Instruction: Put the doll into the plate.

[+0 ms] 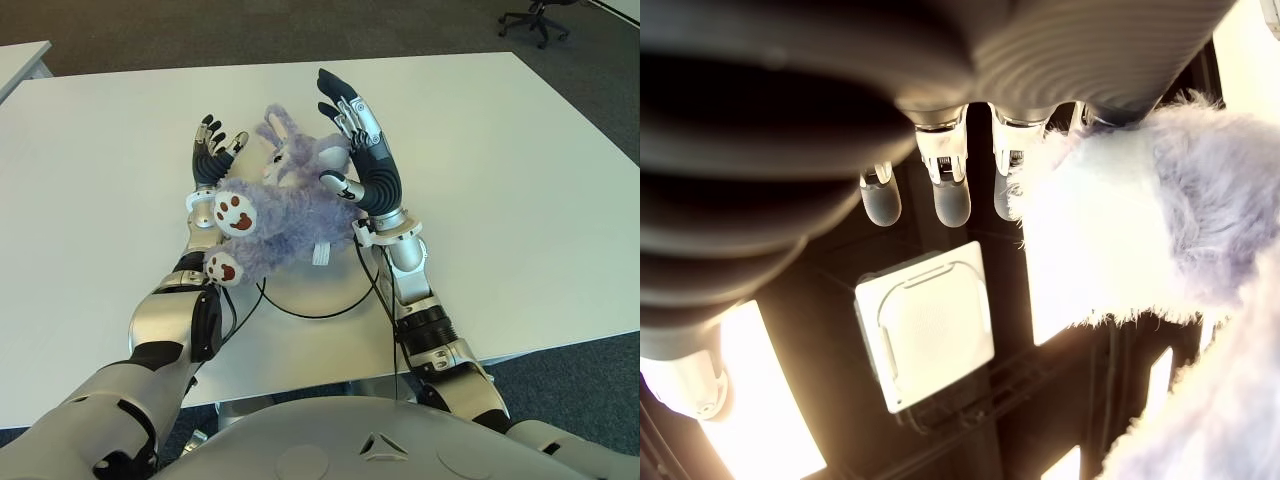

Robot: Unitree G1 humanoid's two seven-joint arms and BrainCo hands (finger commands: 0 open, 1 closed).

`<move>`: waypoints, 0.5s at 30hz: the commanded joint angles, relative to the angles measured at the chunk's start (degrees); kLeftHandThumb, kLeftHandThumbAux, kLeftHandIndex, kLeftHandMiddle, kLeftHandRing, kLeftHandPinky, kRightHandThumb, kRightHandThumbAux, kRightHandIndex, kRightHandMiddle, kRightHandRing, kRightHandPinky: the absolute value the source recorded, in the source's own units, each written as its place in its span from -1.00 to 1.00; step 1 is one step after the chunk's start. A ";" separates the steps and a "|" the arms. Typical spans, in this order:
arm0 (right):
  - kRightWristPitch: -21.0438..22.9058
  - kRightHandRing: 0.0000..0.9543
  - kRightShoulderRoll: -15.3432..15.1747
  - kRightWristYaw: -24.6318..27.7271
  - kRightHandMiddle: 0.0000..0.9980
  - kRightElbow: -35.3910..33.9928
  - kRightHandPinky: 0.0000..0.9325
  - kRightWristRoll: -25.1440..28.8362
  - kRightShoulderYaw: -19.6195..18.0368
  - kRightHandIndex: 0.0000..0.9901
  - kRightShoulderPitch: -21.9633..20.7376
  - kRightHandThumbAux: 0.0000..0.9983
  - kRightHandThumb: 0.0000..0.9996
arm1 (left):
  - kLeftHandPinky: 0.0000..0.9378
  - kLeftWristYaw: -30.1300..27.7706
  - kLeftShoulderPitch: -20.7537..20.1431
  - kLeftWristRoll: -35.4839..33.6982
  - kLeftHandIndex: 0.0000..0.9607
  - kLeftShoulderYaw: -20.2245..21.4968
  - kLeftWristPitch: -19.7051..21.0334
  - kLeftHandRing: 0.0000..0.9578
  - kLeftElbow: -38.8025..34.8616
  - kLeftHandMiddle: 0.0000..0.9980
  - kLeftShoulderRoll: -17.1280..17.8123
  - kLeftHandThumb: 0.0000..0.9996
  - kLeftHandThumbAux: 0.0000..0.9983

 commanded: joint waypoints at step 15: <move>1.12 -0.92 0.26 -1.05 -0.90 3.32 -0.85 -0.84 -0.20 -0.89 7.33 0.03 -0.55 | -0.77 0.32 14.91 0.42 -0.98 -0.77 8.73 -0.74 8.81 -0.75 -5.45 -0.74 0.36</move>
